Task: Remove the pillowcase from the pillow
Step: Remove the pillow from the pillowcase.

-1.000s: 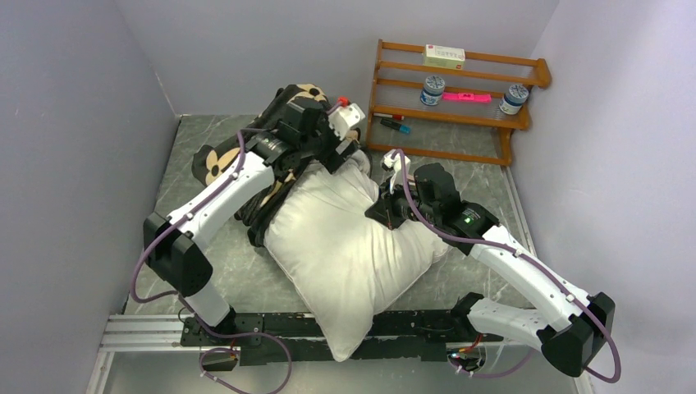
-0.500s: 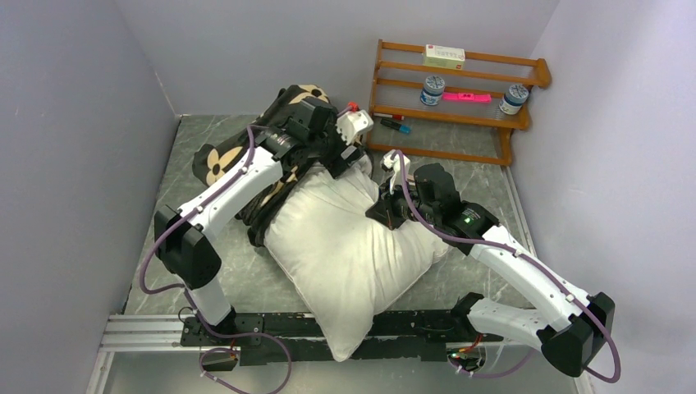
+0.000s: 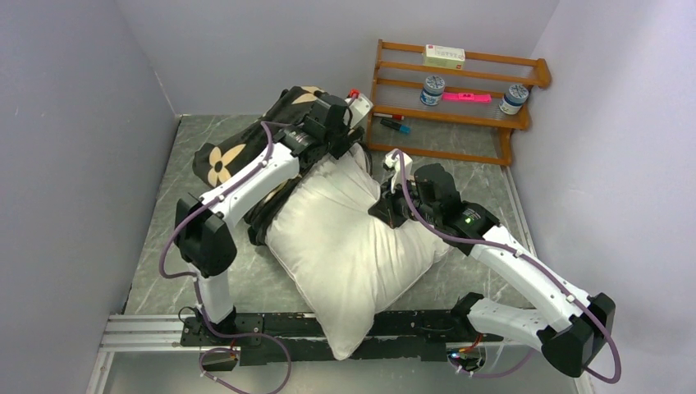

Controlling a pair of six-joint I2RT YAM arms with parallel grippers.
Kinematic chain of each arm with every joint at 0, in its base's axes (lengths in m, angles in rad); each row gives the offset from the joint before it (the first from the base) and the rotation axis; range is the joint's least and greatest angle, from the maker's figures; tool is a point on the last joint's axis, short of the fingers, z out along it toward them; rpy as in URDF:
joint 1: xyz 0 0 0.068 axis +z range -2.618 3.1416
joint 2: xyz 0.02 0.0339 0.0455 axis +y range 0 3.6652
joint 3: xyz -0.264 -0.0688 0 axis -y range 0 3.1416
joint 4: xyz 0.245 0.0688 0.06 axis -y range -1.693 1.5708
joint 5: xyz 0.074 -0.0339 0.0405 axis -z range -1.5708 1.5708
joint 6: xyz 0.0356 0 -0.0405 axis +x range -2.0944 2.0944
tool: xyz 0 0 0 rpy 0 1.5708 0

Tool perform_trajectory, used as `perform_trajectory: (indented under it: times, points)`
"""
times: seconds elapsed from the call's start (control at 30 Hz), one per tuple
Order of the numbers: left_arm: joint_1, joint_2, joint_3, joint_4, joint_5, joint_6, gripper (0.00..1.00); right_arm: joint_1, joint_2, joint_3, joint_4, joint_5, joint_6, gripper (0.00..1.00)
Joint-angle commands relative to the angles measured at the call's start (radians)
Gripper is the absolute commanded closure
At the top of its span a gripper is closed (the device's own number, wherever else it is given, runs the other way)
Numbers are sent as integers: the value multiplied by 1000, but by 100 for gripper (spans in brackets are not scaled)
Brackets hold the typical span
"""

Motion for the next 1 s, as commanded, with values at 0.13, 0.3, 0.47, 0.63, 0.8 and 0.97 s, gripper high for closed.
perform_trajectory:
  times: [0.13, 0.3, 0.47, 0.63, 0.8, 0.97]
  points:
    - [115, 117, 167, 49, -268, -52, 19, 9, -92, 31, -169, 81, 5, 100]
    - [204, 137, 201, 21, -275, -79, 35, 9, -97, 28, -208, 197, 36, 100]
    - [299, 132, 239, -16, -278, -141, 58, -8, -89, 38, -243, 343, 85, 100]
    - [383, 115, 268, -24, -303, -179, 74, -52, -89, 47, -262, 395, 107, 100]
    - [467, 118, 312, -69, -256, -257, 76, -109, -91, 37, -265, 382, 108, 100]
    - [466, 113, 263, -33, -77, -290, 76, -176, -80, 31, -255, 394, 102, 100]
